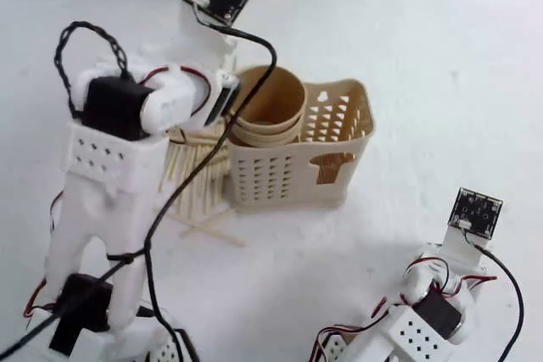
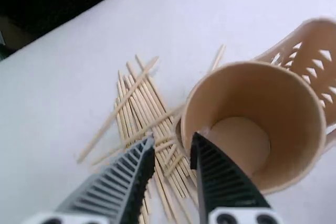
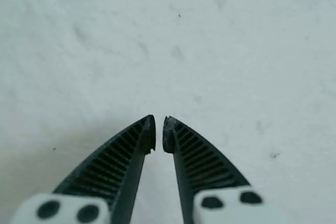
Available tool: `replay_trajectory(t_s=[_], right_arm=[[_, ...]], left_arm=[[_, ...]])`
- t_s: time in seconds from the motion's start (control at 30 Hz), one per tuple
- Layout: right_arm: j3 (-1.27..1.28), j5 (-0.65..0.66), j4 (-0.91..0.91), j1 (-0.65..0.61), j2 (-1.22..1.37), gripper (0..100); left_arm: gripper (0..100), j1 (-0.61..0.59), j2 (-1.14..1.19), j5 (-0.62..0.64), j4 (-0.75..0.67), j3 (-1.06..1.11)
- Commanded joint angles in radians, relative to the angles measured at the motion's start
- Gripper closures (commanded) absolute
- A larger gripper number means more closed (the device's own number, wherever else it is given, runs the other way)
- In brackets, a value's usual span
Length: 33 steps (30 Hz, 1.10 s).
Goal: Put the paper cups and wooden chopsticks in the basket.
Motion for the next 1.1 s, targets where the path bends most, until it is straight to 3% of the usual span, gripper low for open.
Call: replay_trajectory(t_s=[0.0, 0.43, 0.6, 0.97, 1.07], right_arm=[[0.006, -0.008, -0.013, 0.004, -0.004, 95.4], [0.006, -0.008, -0.013, 0.004, -0.004, 95.4], [0.006, -0.008, -0.013, 0.004, -0.004, 95.4], [0.006, -0.008, -0.013, 0.004, -0.004, 95.4], [0.006, -0.008, -0.013, 0.004, -0.004, 95.4]], left_arm=[[87, -0.010, -0.002, -0.009, -0.048, 0.124], [87, 0.002, -0.002, -0.008, -0.098, 0.239], [87, 0.073, 0.005, -0.031, -0.101, 0.249], [88, 0.110, 0.277, -0.035, -0.107, 0.262], [95, 0.113, 0.300, -0.035, -0.120, 0.262]])
